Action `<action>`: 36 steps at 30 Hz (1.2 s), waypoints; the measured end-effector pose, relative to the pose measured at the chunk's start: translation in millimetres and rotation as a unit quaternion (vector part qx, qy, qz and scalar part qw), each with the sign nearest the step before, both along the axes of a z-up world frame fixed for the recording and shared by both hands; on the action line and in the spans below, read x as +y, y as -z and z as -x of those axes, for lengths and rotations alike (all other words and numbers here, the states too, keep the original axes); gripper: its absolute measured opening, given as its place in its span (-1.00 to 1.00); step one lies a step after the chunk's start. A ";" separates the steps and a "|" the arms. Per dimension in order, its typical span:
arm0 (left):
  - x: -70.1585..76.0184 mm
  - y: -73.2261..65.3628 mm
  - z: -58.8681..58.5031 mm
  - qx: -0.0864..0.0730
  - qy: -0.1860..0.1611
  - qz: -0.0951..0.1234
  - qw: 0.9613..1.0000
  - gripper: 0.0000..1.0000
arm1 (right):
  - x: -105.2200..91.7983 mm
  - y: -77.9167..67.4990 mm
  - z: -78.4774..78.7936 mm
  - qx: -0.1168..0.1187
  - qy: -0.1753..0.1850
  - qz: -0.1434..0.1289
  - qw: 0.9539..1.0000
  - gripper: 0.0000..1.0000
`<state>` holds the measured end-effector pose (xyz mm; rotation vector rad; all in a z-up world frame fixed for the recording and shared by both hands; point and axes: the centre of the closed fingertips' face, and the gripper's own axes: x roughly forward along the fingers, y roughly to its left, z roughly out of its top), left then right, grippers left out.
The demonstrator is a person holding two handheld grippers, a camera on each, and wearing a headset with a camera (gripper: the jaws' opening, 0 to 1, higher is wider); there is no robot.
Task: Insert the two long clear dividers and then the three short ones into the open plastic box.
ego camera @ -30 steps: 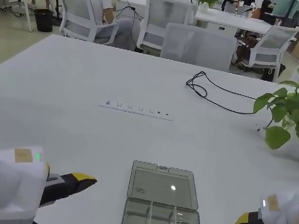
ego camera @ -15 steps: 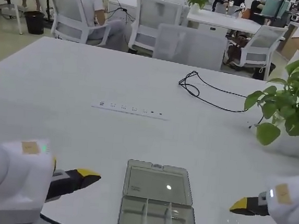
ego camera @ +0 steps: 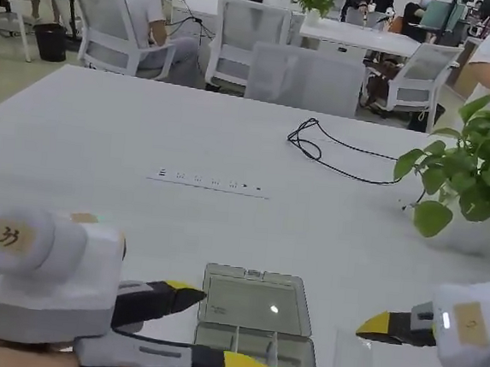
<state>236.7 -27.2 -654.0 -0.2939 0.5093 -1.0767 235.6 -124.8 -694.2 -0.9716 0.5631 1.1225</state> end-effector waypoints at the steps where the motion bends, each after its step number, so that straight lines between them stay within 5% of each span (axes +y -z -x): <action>1: -4.6 -0.5 3.4 0.027 0.002 0.012 1.000 0.61 | 3.1 -2.3 1.2 -0.003 -0.002 0.001 1.000 -0.35; 4: -12.1 1.6 6.1 0.081 -0.002 0.033 0.996 0.55 | 9.3 -6.7 3.2 -0.010 -0.003 0.001 1.000 -0.35; 6: -14.9 -0.8 5.6 0.067 0.000 0.040 0.997 0.40 | 14.8 -9.4 5.1 -0.015 -0.006 0.001 1.000 -0.35; 17: -32.2 7.5 4.7 0.138 -0.006 0.084 0.987 -0.33 | 37.8 -22.5 13.2 -0.027 -0.018 0.000 0.999 -0.35; 25: -44.4 12.2 10.7 0.154 0.007 0.084 0.984 -0.76 | 47.2 -27.3 16.1 -0.037 -0.032 0.007 0.999 -0.35; 36: -50.0 12.6 16.2 0.164 0.017 0.092 0.982 -0.94 | 50.6 -27.7 18.8 -0.041 -0.041 0.018 0.998 -0.34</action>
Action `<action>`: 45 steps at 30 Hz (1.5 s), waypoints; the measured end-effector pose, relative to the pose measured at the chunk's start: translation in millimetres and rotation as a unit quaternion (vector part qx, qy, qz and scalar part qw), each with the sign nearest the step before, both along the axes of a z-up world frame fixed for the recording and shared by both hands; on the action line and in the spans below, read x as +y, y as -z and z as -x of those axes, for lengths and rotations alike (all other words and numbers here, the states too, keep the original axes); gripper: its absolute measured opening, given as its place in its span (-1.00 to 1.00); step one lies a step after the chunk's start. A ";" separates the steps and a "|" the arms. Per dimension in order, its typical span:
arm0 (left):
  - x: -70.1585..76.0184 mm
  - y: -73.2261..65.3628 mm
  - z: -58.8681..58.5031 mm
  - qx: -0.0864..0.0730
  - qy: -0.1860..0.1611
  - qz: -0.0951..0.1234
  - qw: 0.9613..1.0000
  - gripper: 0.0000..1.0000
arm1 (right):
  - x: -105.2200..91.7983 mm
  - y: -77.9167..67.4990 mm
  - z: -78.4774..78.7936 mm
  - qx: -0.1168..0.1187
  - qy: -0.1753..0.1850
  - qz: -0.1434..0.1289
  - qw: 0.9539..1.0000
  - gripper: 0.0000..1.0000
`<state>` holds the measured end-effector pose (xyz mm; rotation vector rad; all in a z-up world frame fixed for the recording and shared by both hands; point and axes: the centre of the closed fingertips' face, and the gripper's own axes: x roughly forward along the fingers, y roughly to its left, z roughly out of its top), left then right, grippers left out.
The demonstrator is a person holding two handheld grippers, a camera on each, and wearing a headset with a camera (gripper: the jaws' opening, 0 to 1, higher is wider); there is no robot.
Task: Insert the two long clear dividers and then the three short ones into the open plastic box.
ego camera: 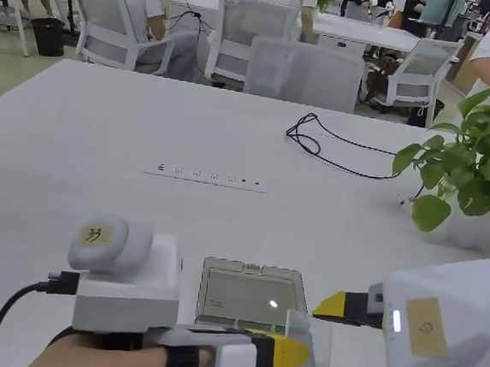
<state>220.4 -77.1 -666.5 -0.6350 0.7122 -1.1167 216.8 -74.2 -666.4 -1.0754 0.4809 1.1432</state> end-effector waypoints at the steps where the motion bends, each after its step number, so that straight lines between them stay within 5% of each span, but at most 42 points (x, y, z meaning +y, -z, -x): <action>1: -0.5 -0.2 0.8 0.002 0.001 0.002 1.000 -0.96 | 0.5 0.1 0.7 -0.002 -0.003 0.002 1.000 -0.34; 30: 1.0 1.4 -1.1 0.021 -0.016 0.016 1.000 -1.00 | 2.9 -2.2 -3.4 -0.017 -0.003 0.008 1.000 -0.32; 34: 3.4 1.7 -1.8 0.007 -0.014 0.009 1.000 -1.00 | 1.9 -7.5 -5.7 -0.010 0.004 -0.005 1.000 -0.32; 41: 10.3 0.4 3.5 -0.053 0.020 -0.010 0.998 -1.00 | 0.8 -19.6 -8.1 0.044 0.022 -0.058 0.997 -0.36; 45: 14.3 -2.3 4.8 -0.091 0.039 -0.017 0.995 -1.00 | 0.5 -30.4 -11.4 0.084 0.028 -0.094 0.992 -0.38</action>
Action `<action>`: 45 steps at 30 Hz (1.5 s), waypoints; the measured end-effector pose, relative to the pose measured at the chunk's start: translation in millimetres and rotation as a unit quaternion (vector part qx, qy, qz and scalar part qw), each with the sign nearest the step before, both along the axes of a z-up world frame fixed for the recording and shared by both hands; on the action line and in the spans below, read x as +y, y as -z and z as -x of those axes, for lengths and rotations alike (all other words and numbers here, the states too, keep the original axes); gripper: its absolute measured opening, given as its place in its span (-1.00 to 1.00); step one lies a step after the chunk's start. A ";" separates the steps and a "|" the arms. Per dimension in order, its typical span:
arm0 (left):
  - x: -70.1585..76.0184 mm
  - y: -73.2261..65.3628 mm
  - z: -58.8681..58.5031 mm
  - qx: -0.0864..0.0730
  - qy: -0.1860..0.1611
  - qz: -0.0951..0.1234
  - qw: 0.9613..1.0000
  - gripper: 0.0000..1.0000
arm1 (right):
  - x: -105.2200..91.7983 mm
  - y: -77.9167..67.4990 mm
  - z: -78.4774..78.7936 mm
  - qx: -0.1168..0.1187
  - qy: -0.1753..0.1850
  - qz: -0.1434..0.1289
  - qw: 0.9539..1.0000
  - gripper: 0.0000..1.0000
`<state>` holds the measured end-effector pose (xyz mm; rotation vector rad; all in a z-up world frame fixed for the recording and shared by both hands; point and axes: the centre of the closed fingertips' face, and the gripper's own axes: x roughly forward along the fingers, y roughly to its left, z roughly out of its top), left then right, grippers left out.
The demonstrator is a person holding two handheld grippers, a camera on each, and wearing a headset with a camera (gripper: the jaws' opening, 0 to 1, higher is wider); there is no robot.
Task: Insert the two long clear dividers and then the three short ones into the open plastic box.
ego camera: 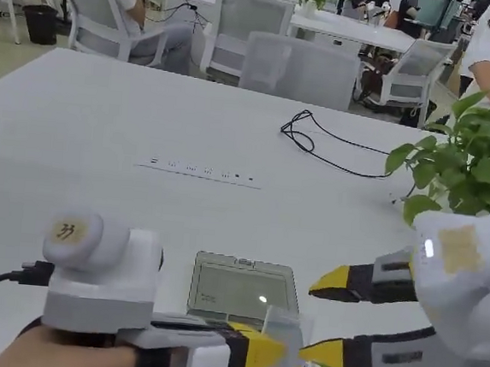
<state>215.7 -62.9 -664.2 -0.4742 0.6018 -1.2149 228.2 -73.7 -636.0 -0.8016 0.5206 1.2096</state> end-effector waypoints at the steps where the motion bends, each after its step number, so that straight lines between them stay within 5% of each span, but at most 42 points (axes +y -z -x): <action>1: 0.8 -0.8 0.7 -0.011 0.006 -0.003 1.000 -1.00 | -0.1 -3.0 -0.3 0.011 -0.002 -0.008 1.000 -0.39; 4: 1.4 -7.2 2.1 -0.055 0.019 0.000 0.998 -1.00 | 2.4 -9.5 1.7 0.048 -0.006 -0.034 0.998 -0.43; 6: 1.2 -8.1 5.0 -0.061 0.026 -0.004 0.998 -1.00 | 3.0 -13.6 0.9 0.063 -0.011 -0.044 0.997 -0.45; 8: -0.2 -10.8 7.6 -0.087 0.038 -0.004 0.995 -1.00 | 4.2 -16.9 2.0 0.075 -0.019 -0.050 0.996 -0.46; 19: -1.3 -19.3 16.9 -0.134 0.074 -0.005 0.988 -1.00 | 7.0 -19.7 9.3 0.126 -0.058 -0.047 0.989 -0.56; 25: -1.4 -24.2 19.5 -0.174 0.090 -0.006 0.981 -1.00 | 11.7 -17.9 23.1 0.157 -0.083 -0.043 0.983 -0.64; 34: -3.3 -27.2 24.1 -0.201 0.106 -0.003 0.974 -1.00 | 15.6 -14.7 34.7 0.185 -0.105 -0.033 0.977 -0.74; 45: -3.4 -30.2 27.1 -0.212 0.112 0.002 0.971 -1.00 | 19.4 -8.6 42.5 0.203 -0.124 -0.021 0.971 -0.86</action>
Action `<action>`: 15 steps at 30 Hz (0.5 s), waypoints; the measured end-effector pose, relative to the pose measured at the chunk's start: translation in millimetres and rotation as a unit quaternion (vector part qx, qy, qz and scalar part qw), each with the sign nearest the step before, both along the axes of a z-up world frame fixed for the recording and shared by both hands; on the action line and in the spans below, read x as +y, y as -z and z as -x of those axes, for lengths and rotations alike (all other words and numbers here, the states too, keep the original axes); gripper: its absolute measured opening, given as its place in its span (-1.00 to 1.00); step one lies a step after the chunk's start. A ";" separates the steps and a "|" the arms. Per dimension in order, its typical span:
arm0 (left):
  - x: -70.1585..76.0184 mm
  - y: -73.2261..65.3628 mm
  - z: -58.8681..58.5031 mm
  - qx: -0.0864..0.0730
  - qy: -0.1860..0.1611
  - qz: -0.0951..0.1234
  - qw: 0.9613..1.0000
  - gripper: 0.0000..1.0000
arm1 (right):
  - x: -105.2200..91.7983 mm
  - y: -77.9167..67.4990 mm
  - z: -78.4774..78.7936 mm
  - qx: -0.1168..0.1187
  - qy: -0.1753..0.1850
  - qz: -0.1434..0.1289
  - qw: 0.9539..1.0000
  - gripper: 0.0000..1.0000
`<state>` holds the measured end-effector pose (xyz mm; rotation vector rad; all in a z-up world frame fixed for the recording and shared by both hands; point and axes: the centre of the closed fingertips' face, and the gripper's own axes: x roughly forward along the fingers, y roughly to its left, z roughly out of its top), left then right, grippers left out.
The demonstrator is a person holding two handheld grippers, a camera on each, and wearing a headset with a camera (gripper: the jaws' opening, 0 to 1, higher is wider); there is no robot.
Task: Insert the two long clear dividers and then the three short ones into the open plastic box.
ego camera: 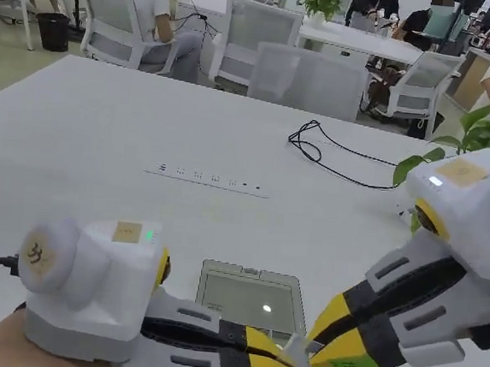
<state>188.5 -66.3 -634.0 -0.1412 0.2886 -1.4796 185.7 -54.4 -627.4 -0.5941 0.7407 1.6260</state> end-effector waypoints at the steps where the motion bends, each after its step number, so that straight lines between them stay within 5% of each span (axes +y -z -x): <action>1: 0.1 -0.1 -0.1 -0.001 0.000 0.000 1.000 -1.00 | -0.1 0.2 0.1 0.001 -0.001 0.000 1.000 -0.87; 15: 2.6 5.0 1.1 -0.004 -0.001 -0.004 1.000 -1.00 | 0.8 5.0 0.5 0.004 -0.017 0.004 1.000 -0.94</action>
